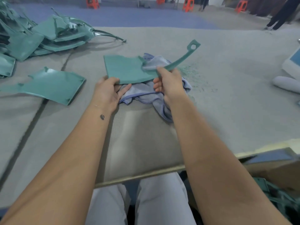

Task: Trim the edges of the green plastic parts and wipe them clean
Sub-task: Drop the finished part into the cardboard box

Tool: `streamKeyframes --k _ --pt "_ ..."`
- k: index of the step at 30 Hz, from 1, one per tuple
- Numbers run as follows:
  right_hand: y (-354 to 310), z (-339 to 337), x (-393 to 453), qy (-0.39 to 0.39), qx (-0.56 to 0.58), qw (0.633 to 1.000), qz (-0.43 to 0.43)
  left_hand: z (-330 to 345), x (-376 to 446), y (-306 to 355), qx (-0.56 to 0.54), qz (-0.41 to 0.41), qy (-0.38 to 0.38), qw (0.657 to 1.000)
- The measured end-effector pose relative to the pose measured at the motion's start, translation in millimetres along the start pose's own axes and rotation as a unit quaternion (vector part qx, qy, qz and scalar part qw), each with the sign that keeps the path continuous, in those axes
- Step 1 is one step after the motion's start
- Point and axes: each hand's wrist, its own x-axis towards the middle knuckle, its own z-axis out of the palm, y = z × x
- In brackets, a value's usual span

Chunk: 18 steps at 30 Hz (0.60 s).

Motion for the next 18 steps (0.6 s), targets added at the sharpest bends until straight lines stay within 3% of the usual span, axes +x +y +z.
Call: streamKeyframes --k 5,9,13,18 --pt "-18 -33 -18 0.093 0.047 0.994 0.022 17 -28 -7 0.077 0.085 0.007 0.993" --pt "-29 -73 -43 0.163 0.111 0.98 0.021 58 -65 -34 0.065 0.094 -0.025 0.993" --pt "-35 -137 -78 0.269 0.168 0.948 -0.008 108 -107 -74 0.042 0.079 -0.097 0.991" --pt "-33 -249 -140 0.418 0.179 0.89 -0.033 172 -170 -139 0.097 0.02 -0.228 0.969"
